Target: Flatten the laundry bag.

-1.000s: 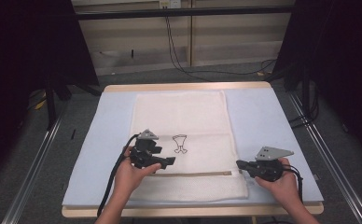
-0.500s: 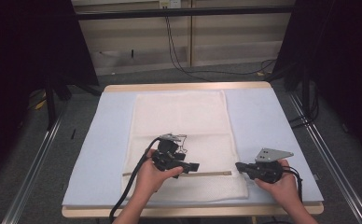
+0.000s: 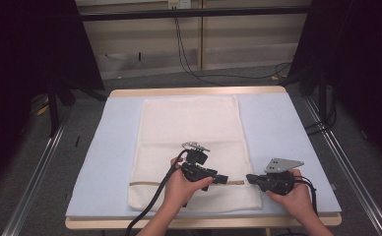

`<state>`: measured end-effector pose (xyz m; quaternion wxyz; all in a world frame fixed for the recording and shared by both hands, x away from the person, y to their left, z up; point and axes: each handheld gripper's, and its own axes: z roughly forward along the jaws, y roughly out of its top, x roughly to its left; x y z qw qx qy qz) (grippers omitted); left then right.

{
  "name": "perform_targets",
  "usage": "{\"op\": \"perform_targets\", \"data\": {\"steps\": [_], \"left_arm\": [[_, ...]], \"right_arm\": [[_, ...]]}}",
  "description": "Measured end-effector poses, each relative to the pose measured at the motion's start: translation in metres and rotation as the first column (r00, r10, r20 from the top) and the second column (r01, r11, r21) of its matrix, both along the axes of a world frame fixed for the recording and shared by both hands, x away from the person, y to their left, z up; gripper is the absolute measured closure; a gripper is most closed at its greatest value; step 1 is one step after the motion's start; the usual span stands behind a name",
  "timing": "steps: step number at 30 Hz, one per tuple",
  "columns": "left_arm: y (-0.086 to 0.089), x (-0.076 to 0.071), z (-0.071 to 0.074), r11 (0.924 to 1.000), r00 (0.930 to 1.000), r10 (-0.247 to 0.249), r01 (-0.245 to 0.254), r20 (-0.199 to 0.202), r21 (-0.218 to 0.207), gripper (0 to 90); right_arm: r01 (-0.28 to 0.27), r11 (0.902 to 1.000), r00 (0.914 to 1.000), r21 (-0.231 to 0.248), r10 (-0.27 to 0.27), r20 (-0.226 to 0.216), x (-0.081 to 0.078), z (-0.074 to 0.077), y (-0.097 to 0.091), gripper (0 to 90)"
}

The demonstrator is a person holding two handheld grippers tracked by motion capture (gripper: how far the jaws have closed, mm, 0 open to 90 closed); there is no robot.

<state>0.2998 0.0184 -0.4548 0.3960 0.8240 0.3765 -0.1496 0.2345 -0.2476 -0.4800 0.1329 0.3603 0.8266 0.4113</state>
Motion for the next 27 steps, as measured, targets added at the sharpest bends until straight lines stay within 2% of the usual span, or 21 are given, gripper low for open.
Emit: {"op": "perform_targets", "data": {"steps": [1, 2, 3, 4, 6, 12, 17, 19, 21, 23, 26, 27], "left_arm": [[-0.003, 0.0, -0.001, 1.0, 0.9999, 0.005, -0.005, -0.017, 0.001, 48.5], [-0.005, 0.0, -0.002, 1.0, 0.9999, 0.002, -0.002, -0.012, 0.004, 50.3], [-0.008, -0.001, -0.003, 0.9998, 0.9996, 0.018, -0.018, -0.021, -0.009, 50.3], [-0.011, -0.002, -0.003, 0.9996, 0.999, 0.03, -0.03, -0.032, 0.001, 51.3], [-0.014, 0.0, -0.005, 1.0, 0.9987, -0.004, 0.005, -0.051, 0.004, 56.1], [-0.027, -0.001, -0.011, 0.9993, 0.9955, 0.027, -0.024, -0.091, 0.027, 61.3], [-0.034, 0.0, -0.013, 0.9994, 0.9944, 0.016, -0.013, -0.104, 0.031, 65.9], [-0.037, 0.0, -0.014, 0.9989, 0.9929, 0.039, -0.036, -0.112, 0.03, 66.5], [-0.039, 0.001, -0.015, 0.9994, 0.991, 0.03, -0.027, -0.131, 0.022, 66.7], [-0.043, 0.001, -0.016, 0.9986, 0.989, 0.042, -0.037, -0.142, 0.038, 70.4], [-0.047, 0.002, -0.018, 0.9978, 0.987, 0.036, -0.026, -0.157, 0.061, 70.4], [-0.049, 0.001, -0.019, 0.9972, 0.984, 0.057, -0.048, -0.169, 0.056, 71.0]], "right_arm": [[0.001, 1.0, 1.0, -0.002, -0.001, -0.002, 0.0, 0.0, 0.0, 90.0], [-0.003, 1.0, 1.0, -0.007, 0.003, -0.003, 0.0, -0.001, 0.0, 90.0], [-0.003, 1.0, 1.0, -0.007, 0.003, -0.003, 0.0, -0.001, 0.0, 90.0], [-0.005, 0.9999, 1.0, -0.01, 0.005, -0.002, 0.0, -0.002, 0.001, 90.0], [-0.003, 0.9999, 1.0, -0.015, 0.003, -0.006, 0.0, -0.002, 0.001, 90.0], [-0.005, 0.9999, 1.0, -0.012, 0.005, -0.005, 0.0, -0.005, 0.001, 90.0], [-0.008, 0.9999, 1.0, -0.009, 0.008, -0.004, -0.001, -0.006, 0.0, 90.0], [-0.008, 0.9999, 1.0, -0.012, 0.008, 0.0, -0.001, -0.006, 0.001, 90.0], [-0.004, 0.9998, 1.0, -0.017, 0.005, 0.007, -0.002, -0.006, 0.001, 90.0], [-0.006, 0.9998, 0.9999, -0.02, 0.006, 0.012, -0.002, -0.006, 0.001, 90.0], [-0.006, 0.9998, 0.9999, -0.019, 0.006, 0.009, -0.002, -0.006, 0.001, 90.0], [-0.008, 0.9998, 0.9999, -0.017, 0.008, 0.01, -0.002, -0.006, 0.001, 90.0]]}}
